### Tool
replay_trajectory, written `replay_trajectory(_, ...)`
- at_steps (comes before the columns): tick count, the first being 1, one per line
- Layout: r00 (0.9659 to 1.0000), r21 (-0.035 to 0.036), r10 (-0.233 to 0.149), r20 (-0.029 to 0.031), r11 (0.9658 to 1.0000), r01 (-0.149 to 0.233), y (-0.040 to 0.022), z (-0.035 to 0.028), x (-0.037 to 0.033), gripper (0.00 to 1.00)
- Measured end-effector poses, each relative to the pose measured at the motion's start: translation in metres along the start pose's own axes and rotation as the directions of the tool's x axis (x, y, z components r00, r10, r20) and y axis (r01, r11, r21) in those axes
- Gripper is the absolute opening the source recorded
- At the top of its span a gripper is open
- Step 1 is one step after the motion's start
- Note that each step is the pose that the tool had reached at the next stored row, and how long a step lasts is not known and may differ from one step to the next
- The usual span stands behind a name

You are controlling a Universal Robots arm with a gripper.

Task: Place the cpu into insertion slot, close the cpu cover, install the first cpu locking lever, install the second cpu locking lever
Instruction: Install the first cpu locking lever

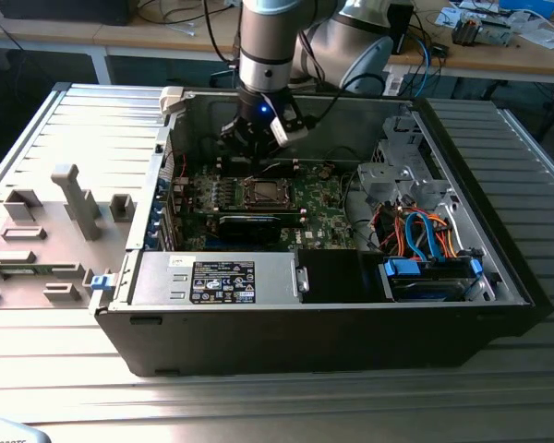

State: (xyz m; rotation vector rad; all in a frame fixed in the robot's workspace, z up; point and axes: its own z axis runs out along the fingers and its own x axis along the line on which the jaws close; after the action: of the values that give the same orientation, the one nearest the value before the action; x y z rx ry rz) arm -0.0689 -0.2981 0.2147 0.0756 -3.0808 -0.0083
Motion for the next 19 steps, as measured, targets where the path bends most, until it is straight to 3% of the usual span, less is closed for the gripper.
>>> replay_trajectory(19,1.0,0.0002,0.0,-0.0075,1.0,0.0,-0.0015,0.0107,-0.028,0.11)
